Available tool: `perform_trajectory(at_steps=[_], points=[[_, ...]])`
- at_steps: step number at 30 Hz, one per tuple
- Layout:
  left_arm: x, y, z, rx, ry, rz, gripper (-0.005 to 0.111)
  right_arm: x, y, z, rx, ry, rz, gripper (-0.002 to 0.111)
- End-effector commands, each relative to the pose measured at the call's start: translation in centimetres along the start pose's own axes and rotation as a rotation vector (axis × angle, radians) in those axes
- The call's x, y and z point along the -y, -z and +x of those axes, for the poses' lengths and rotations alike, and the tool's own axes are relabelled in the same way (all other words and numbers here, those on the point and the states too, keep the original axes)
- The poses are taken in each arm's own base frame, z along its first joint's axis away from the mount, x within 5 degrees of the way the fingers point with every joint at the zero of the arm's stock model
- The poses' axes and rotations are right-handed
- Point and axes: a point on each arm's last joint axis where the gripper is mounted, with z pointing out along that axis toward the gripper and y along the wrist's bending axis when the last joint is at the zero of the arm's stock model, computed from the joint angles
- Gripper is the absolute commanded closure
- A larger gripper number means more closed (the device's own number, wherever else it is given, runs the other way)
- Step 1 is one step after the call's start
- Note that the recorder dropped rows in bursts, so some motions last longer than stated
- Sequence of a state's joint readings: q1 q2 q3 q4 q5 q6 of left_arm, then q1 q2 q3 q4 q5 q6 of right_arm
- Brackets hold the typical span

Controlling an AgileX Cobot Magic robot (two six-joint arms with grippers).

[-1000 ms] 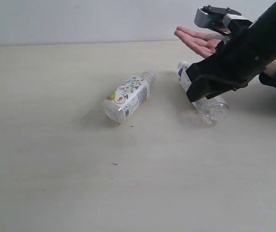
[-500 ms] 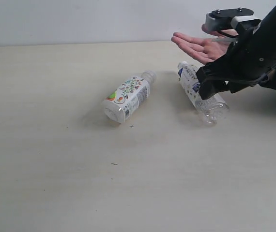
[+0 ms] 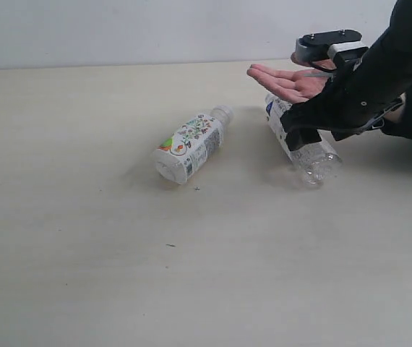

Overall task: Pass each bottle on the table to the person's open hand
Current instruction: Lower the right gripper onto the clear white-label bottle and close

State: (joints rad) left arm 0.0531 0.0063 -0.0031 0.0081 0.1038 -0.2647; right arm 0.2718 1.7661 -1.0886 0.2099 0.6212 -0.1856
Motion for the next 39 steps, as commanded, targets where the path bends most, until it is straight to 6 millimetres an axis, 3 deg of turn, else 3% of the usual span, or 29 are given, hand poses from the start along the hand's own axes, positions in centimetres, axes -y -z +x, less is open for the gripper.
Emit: perform_trajectory(at_steps=[1,14,28,39], points=[[0.0,0.0,0.0,0.007,0.005,0.008,0.104,0.3,-0.4,-0.3,0.016,0.008,0.019,0.028],[0.0,0.0,0.0,0.007,0.005,0.008,0.104,0.8,-2.8,-0.4,0.019,-0.009,0.038,0.027],[0.0,0.0,0.0,0.007,0.005,0.008,0.104,1.0,-3.3,-0.7,0.048,0.004,0.054,0.022],[0.0,0.0,0.0,0.007,0.005,0.008,0.104,1.4,-5.8,-0.1,0.005,-0.002,0.057,0.023]])
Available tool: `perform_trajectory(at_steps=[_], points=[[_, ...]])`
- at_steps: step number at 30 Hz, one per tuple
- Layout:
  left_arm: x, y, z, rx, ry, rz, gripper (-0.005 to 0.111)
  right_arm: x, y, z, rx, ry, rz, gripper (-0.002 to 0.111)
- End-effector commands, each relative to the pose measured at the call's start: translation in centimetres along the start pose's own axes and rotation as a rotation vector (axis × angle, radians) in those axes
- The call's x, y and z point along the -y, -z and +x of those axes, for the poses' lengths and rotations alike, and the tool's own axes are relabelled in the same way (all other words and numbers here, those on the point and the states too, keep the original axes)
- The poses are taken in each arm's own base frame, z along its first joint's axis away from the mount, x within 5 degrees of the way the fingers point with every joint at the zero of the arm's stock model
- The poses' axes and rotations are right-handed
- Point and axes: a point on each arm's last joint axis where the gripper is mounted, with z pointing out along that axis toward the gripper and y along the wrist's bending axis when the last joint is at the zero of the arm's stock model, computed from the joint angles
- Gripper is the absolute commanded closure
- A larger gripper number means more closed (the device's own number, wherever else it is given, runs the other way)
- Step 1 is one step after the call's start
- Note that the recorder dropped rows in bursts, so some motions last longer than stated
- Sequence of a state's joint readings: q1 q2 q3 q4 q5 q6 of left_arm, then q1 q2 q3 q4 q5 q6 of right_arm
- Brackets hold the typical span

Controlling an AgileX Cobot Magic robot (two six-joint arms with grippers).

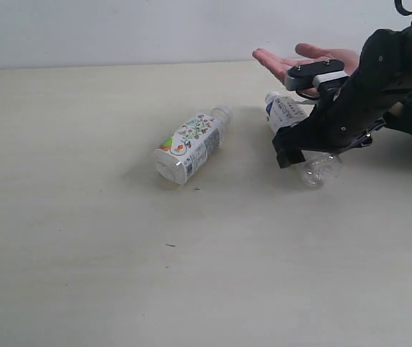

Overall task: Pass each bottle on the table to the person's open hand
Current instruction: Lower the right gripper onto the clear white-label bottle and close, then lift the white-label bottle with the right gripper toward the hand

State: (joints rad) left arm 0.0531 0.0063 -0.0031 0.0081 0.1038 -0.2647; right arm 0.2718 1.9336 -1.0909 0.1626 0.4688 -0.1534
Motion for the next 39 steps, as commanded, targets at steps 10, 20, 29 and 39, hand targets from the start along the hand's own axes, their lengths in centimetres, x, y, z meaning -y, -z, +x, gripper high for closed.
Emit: perform_trajectory(at_steps=[10,20,29,39], points=[[0.0,0.0,0.0,0.007,0.005,0.008,0.104,0.2,-0.1,0.0,-0.012,-0.023,0.003,0.081],[0.0,0.0,0.0,0.007,0.005,0.008,0.104,-0.1,1.8,0.6,-0.089,-0.019,-0.015,0.108],[0.0,0.0,0.0,0.007,0.005,0.008,0.104,-0.9,6.6,1.3,-0.14,0.005,-0.063,0.108],[0.0,0.0,0.0,0.007,0.005,0.008,0.104,-1.0,8.0,1.4,-0.111,0.03,-0.058,0.108]])
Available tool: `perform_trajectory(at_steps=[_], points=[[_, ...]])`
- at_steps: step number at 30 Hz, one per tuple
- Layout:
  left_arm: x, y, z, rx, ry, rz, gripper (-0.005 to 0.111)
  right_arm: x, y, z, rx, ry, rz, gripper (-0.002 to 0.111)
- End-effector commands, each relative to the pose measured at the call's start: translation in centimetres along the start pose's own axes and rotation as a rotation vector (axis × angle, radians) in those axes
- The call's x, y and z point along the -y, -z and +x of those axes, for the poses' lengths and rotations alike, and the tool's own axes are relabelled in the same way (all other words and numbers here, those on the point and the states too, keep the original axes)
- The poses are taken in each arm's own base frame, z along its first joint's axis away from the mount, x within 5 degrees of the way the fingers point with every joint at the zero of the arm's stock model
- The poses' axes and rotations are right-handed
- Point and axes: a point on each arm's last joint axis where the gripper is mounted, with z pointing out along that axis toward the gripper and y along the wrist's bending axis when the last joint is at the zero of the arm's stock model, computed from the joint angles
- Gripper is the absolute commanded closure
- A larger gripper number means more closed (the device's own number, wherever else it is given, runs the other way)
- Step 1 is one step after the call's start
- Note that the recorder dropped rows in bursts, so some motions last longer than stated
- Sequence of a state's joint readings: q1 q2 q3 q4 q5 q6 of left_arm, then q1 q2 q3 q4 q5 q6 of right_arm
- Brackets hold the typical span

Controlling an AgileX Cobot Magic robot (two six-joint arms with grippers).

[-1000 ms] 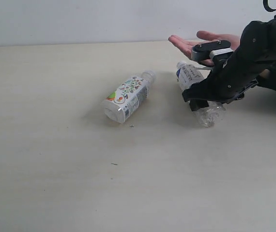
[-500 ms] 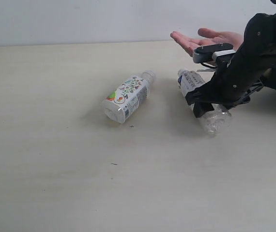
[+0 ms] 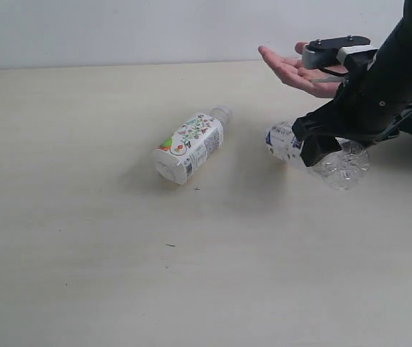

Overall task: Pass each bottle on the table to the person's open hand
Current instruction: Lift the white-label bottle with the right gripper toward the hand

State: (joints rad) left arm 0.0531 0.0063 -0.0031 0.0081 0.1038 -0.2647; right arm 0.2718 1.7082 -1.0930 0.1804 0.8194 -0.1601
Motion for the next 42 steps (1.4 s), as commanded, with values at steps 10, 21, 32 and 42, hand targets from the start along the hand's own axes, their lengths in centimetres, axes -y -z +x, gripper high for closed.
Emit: perform_trajectory(at_steps=[10,21,32,42], points=[[0.0,0.0,0.0,0.007,0.005,0.008,0.104,0.1,0.2,0.1,0.012,0.048,0.003,0.108],[0.0,0.0,0.0,0.007,0.005,0.008,0.104,-0.1,1.5,0.1,0.057,0.063,0.006,0.108],[0.0,0.0,0.0,0.007,0.005,0.008,0.104,-0.1,1.7,0.2,0.044,0.078,0.005,0.108],[0.0,0.0,0.0,0.007,0.005,0.008,0.104,0.3,-1.2,0.1,-0.022,0.067,0.003,0.108]])
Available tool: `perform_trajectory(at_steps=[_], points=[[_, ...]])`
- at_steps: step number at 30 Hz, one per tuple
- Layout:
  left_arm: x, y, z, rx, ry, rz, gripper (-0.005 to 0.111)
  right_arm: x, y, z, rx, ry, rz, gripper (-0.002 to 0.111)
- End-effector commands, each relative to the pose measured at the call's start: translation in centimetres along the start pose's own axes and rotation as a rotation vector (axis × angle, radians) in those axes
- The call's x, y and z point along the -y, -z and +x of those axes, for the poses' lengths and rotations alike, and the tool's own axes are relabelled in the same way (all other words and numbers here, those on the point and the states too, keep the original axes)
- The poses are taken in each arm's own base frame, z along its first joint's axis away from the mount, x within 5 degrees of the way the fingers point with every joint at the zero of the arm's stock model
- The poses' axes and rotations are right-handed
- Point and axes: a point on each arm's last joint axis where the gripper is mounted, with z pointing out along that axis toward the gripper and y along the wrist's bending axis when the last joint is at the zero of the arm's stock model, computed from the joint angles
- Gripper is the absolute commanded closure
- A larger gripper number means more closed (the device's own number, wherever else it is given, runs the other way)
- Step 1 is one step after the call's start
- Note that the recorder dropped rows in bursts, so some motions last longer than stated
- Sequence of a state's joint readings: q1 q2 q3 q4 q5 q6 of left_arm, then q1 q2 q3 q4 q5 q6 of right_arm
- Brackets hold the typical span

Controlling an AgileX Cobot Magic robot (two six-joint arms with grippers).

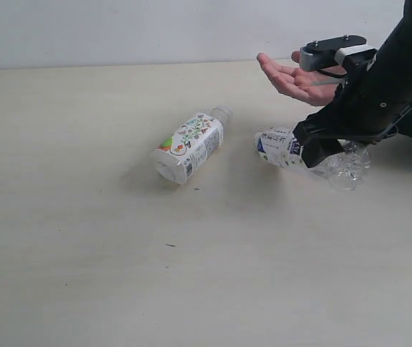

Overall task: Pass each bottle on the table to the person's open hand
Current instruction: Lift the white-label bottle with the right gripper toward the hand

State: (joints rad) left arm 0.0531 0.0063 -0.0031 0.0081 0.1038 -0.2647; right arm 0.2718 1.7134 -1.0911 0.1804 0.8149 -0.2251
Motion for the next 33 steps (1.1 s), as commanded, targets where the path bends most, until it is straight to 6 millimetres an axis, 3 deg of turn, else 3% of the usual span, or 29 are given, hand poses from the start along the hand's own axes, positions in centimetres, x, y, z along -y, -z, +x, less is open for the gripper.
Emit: perform_trajectory(at_steps=[1,14,19,23,25,28,30,32,33], points=[[0.0,0.0,0.0,0.007,0.005,0.008,0.104,0.3,-1.1,0.1,-0.018,0.002,0.002,0.108],[0.0,0.0,0.0,0.007,0.005,0.008,0.104,0.6,-3.5,0.5,-0.113,0.002,-0.003,0.108],[0.0,0.0,0.0,0.007,0.005,0.008,0.104,0.7,-3.5,0.4,-0.111,0.004,0.0,0.108],[0.0,0.0,0.0,0.007,0.005,0.008,0.104,0.6,-3.5,0.5,-0.113,0.004,-0.001,0.088],[0.0,0.0,0.0,0.007,0.005,0.008,0.104,0.6,-3.5,0.5,-0.115,0.004,-0.001,0.084],[0.0,0.0,0.0,0.007,0.005,0.008,0.104,0.7,-3.5,0.4,-0.109,0.012,0.0,0.084],[0.0,0.0,0.0,0.007,0.005,0.008,0.104,0.7,-3.5,0.5,-0.111,0.019,0.007,0.092],[0.0,0.0,0.0,0.007,0.005,0.008,0.104,0.8,-3.5,0.5,-0.114,0.03,0.011,0.108],[0.0,0.0,0.0,0.007,0.005,0.008,0.104,0.8,-3.5,0.5,-0.114,0.03,0.011,0.108]])
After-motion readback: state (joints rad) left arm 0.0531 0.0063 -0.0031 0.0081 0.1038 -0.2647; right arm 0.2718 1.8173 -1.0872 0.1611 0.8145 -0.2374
